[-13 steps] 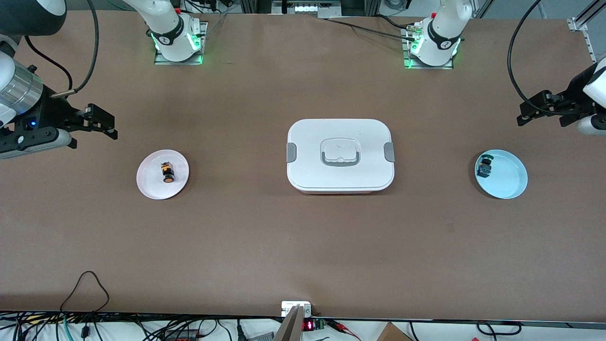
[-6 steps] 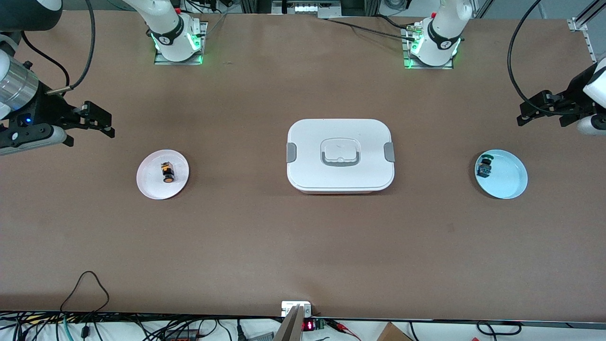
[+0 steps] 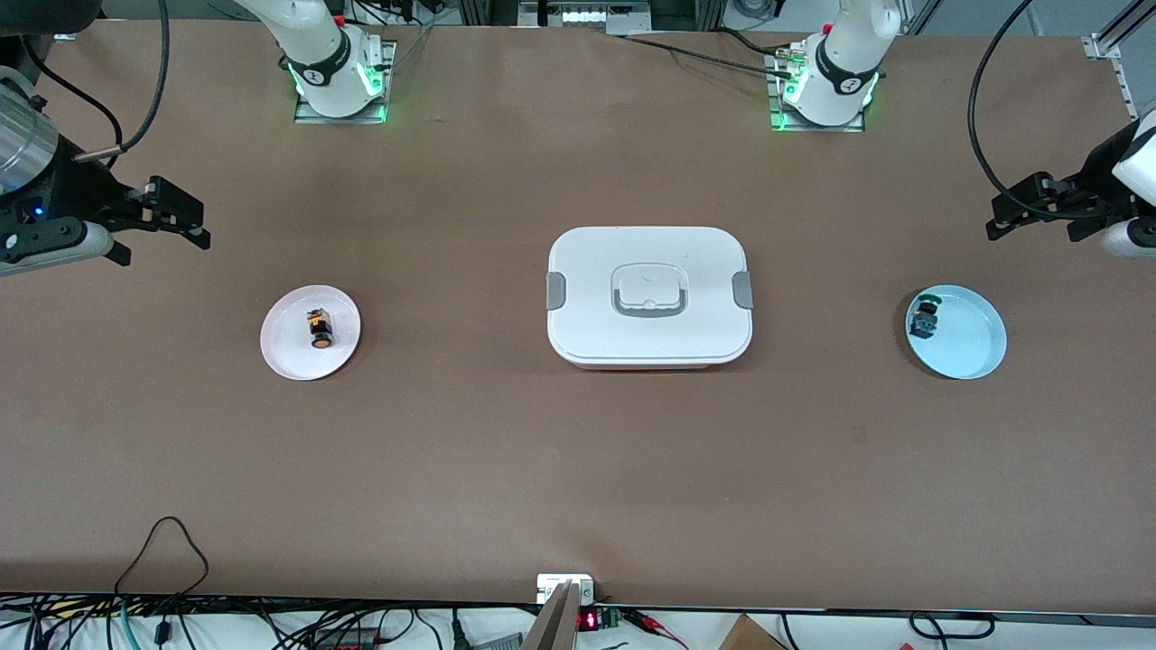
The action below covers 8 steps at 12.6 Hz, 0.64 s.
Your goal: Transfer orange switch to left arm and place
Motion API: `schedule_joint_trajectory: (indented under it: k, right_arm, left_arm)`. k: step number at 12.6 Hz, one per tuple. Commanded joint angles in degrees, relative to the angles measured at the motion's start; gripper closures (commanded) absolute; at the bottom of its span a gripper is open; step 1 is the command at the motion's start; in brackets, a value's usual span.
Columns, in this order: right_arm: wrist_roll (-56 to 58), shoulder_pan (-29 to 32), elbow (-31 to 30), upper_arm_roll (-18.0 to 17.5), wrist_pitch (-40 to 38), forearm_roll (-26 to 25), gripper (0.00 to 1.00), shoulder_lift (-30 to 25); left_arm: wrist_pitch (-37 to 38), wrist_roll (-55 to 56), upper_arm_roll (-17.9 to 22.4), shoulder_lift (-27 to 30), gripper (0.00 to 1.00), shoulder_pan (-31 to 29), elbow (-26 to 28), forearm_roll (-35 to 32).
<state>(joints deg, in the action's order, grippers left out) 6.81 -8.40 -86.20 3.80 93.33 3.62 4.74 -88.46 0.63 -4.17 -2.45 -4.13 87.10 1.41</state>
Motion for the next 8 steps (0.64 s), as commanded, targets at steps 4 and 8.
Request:
schedule_joint_trajectory:
  k: [4, 8]
  right_arm:
    - [-0.9, 0.9, -4.8, 0.1, -0.6, -0.2, 0.0, -4.4]
    - [-1.1, 2.4, -8.0, 0.1, -1.0, 0.0, 0.0, -7.6]
  left_arm:
    - [0.3, -1.2, 0.0, 0.6, 0.0, -0.3, 0.1, 1.0]
    - [0.3, -1.2, 0.0, 0.6, 0.0, -0.3, 0.0, 0.9]
